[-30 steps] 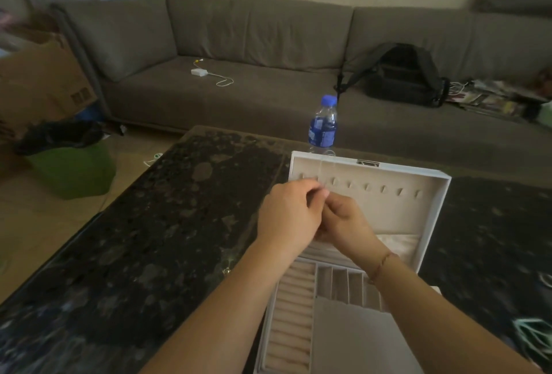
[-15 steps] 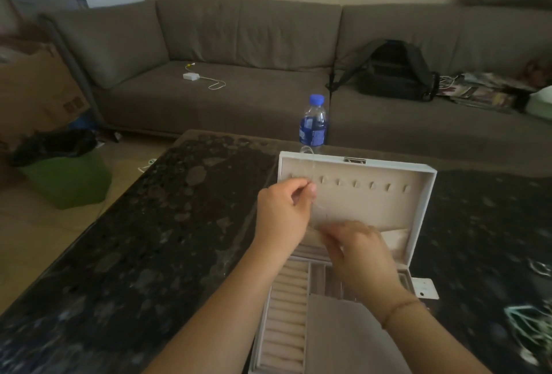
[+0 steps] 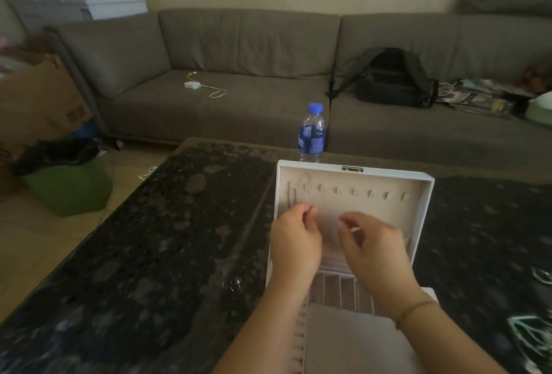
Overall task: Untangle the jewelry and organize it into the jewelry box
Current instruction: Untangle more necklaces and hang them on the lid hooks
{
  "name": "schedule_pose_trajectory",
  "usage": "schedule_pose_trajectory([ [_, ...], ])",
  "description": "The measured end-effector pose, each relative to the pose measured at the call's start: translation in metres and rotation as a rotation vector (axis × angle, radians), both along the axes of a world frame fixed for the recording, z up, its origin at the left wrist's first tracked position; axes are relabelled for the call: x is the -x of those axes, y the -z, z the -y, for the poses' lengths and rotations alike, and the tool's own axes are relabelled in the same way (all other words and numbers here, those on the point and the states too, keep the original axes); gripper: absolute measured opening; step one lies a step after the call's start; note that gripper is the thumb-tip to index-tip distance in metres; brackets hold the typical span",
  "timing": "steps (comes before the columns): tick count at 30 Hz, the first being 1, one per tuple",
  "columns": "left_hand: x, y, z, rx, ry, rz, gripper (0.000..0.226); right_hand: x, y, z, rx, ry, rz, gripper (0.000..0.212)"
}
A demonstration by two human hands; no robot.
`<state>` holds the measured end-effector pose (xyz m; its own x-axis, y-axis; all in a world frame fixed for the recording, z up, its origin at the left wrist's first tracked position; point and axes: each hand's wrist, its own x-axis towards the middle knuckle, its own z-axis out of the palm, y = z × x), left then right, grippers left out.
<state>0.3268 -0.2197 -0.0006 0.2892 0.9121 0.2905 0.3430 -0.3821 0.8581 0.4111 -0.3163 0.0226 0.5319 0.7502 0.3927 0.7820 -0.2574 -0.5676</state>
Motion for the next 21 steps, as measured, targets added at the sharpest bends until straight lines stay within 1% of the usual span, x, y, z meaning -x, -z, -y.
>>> schedule_pose_trajectory([
  [5, 0.003, -0.004, -0.002, 0.043, 0.051, -0.048, 0.022, 0.002, -0.023, -0.032, -0.037, -0.020, -0.003, 0.014],
  [11, 0.003, -0.008, -0.002, 0.082, 0.059, -0.043, 0.029, 0.008, -0.022, -0.056, -0.015, 0.116, 0.139, 0.018],
  [14, 0.005, -0.012, -0.001, 0.108, 0.084, -0.054, 0.031, 0.009, -0.016, -0.059, -0.119, 0.128, 0.198, 0.016],
  [18, 0.007, -0.020, 0.000, 0.120, 0.117, -0.105, 0.025, 0.003, -0.010, -0.062, -0.235, 0.110, 0.328, 0.012],
  [21, 0.007, -0.023, 0.002, 0.152, 0.120, -0.102, 0.026, -0.002, -0.008, -0.064, -0.304, 0.110, 0.365, 0.011],
])
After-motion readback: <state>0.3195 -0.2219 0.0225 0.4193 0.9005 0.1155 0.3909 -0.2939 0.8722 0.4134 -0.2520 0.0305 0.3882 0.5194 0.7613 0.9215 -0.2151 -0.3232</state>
